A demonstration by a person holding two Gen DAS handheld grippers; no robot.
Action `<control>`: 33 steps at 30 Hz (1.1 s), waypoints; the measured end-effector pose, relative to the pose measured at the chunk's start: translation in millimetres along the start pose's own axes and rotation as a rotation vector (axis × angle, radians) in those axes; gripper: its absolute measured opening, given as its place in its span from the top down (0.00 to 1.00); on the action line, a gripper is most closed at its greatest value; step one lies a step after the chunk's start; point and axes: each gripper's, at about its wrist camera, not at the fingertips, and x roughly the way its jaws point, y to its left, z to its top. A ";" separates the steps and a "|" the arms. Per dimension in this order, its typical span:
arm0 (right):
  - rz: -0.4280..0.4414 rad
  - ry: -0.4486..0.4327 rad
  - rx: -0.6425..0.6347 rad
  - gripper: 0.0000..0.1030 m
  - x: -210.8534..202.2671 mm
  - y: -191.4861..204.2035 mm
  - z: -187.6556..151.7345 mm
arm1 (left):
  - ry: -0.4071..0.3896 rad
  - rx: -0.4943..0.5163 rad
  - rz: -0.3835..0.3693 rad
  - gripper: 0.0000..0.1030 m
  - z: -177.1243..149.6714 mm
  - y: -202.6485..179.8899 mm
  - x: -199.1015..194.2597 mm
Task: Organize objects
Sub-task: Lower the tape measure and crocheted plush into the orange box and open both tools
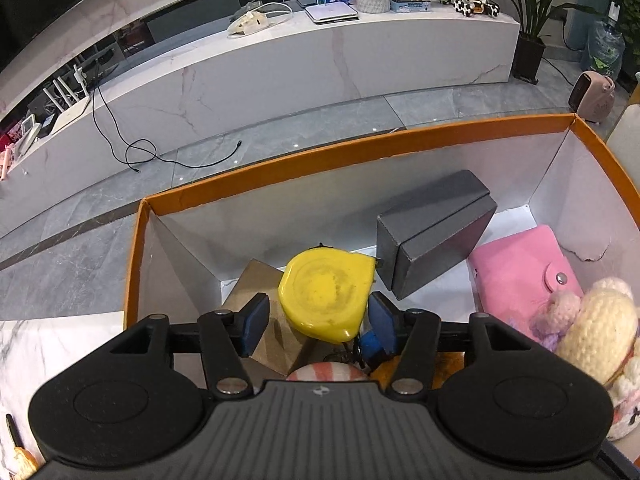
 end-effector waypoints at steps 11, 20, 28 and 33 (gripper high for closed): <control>0.019 -0.083 0.000 0.12 -16.3 1.3 6.3 | -0.075 -0.009 -0.017 0.34 -0.5 2.9 -22.2; 0.218 0.017 0.149 0.47 -15.7 -7.8 12.6 | -0.138 -0.023 -0.020 0.34 -20.1 19.5 -48.0; 0.252 0.090 0.158 0.57 -11.5 -4.6 10.5 | -0.215 -0.133 -0.090 0.34 -45.8 35.9 -88.3; 0.239 0.095 0.144 0.54 -16.8 -0.4 10.7 | -0.279 -0.207 -0.145 0.31 -76.2 33.9 -125.9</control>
